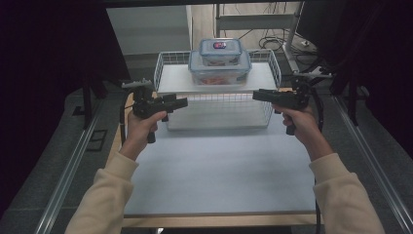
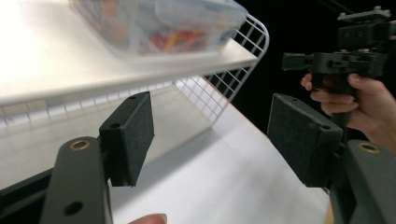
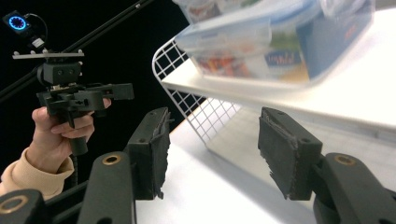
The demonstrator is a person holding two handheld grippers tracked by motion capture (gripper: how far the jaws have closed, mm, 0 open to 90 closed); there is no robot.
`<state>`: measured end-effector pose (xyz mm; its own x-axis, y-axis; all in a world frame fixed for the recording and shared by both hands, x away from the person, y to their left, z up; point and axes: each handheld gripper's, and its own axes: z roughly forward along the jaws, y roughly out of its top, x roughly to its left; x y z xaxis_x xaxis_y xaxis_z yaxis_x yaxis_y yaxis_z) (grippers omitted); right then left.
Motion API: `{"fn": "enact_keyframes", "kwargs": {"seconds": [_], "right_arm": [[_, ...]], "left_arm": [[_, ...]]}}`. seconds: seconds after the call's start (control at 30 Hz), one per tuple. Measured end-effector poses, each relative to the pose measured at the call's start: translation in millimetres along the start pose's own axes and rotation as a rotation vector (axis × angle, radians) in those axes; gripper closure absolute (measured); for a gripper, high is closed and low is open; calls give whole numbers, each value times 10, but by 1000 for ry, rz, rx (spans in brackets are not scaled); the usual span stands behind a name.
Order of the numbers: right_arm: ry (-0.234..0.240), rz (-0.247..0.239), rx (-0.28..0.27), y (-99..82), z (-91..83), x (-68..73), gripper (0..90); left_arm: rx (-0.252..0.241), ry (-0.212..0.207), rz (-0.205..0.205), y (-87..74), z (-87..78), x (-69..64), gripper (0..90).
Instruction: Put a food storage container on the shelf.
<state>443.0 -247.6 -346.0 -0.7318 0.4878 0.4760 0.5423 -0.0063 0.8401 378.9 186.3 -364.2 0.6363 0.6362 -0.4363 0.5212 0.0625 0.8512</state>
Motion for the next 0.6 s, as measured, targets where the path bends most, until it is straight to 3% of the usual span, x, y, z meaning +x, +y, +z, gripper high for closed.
{"fn": "enact_keyframes", "kwargs": {"seconds": [0.3,0.47,0.6], "right_arm": [[27,11,-7,-408,-132,-14,421],[-4,-18,25,-727,-203,1,406],[-8,-4,47,-1037,-257,-25,400]], "left_arm": [[4,-6,-18,-510,-82,-25,309],[30,-2,-20,-819,-84,-47,307],[52,-1,-43,-1050,-66,-21,304]]}}
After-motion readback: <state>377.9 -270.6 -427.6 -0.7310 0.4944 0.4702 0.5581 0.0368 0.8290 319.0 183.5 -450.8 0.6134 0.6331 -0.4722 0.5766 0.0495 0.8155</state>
